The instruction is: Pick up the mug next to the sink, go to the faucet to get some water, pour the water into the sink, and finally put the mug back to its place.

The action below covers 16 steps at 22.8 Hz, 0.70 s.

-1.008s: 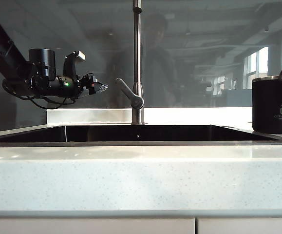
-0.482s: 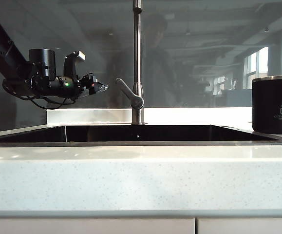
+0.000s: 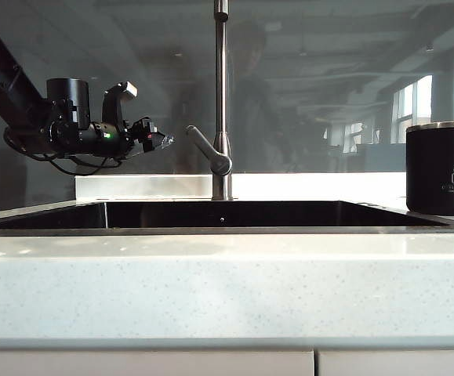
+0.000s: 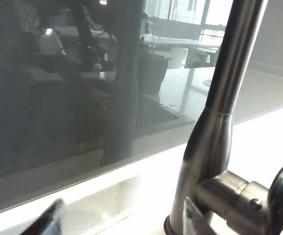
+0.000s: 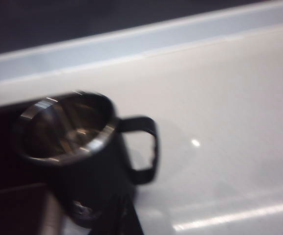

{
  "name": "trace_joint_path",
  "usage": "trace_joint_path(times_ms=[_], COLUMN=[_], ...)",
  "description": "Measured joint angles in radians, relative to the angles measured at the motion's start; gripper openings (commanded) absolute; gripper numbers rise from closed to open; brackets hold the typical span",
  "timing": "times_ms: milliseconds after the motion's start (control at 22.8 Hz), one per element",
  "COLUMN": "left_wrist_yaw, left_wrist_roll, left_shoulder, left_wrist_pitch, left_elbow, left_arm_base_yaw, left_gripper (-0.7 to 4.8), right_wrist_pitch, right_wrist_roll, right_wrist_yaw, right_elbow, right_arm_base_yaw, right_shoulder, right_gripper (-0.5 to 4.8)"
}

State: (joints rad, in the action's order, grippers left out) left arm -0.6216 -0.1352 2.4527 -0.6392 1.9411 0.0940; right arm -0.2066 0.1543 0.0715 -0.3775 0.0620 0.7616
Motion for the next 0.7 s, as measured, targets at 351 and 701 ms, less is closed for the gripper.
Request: trace_joint_path(times_ms=[351,701], left_wrist_yaw=[0.0,0.0], left_wrist_roll=[0.0,0.0], left_shoulder=[0.0,0.0], left_wrist_pitch=[0.0,0.0], left_elbow=[0.0,0.0], left_arm_base_yaw=[0.0,0.001], left_gripper=[3.05,3.05], right_wrist_pitch=[0.007,0.012], right_wrist_roll=[0.0,0.0], right_wrist_yaw=[-0.065,-0.065], right_elbow=[0.003,0.003], right_arm_base_yaw=[0.0,0.0], right_shoulder=[-0.091,-0.086], right_gripper=[-0.05,-0.05])
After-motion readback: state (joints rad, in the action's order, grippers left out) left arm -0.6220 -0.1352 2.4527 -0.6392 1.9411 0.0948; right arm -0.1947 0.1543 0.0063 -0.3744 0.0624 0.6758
